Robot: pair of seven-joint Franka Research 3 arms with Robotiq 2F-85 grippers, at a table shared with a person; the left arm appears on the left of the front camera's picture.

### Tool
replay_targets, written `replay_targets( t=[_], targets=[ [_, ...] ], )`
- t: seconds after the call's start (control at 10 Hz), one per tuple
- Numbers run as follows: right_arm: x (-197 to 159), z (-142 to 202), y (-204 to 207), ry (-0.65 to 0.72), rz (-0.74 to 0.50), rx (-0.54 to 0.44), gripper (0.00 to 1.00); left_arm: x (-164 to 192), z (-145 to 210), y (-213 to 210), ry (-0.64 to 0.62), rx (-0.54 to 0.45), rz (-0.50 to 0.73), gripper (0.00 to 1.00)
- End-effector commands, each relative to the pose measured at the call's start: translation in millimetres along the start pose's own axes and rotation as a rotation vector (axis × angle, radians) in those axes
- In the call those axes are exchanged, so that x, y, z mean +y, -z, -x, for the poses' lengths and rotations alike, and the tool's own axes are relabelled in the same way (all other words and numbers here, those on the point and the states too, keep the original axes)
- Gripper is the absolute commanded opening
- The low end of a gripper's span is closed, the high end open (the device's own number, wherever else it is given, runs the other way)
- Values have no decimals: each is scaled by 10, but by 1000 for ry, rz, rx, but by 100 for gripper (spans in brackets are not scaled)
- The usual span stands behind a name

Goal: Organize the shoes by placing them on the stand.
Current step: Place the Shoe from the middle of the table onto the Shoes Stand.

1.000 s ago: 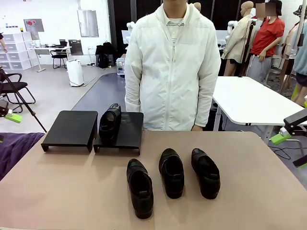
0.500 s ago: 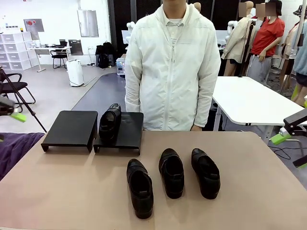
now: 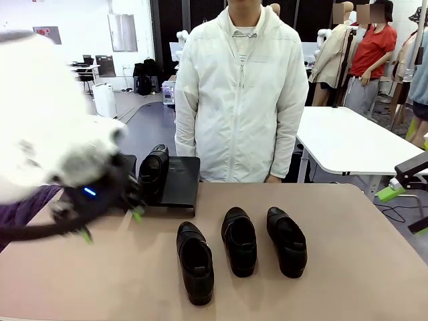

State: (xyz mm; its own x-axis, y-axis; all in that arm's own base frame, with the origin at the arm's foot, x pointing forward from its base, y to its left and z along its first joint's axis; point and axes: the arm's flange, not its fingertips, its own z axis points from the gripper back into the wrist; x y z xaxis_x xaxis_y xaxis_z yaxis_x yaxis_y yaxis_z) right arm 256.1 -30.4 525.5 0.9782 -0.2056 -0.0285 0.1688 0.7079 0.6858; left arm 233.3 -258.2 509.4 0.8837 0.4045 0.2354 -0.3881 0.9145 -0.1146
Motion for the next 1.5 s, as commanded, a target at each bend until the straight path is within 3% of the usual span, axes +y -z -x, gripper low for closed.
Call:
replay_targets(
  t=[0.0,0.1,0.2,0.5,0.6,0.7,1.2,1.4],
  targets=[
    [21,-4,-14,14,-17,4,100,-416,-167,156,-40,130,-41,100],
    [21,-4,-14,14,-17,4,100,-474,-197,164,3,192,26,100],
    [21,-4,-14,14,-17,4,100,-288,186,165,-6,54,-43,100],
    [21,-4,-14,14,-17,4,100,-288,186,165,-6,54,-43,100],
    [21,-4,-14,14,-17,4,100,-411,135,215,19,97,-39,100],
    [21,-4,-14,14,-17,4,100,-633,-42,468,273,137,-49,100],
    [21,-4,-14,14,-17,4,100,-1108,-348,1171,335,214,32,100],
    [21,-4,-14,14,-17,4,100,-1204,-331,1354,356,260,-20,100]
  ],
)
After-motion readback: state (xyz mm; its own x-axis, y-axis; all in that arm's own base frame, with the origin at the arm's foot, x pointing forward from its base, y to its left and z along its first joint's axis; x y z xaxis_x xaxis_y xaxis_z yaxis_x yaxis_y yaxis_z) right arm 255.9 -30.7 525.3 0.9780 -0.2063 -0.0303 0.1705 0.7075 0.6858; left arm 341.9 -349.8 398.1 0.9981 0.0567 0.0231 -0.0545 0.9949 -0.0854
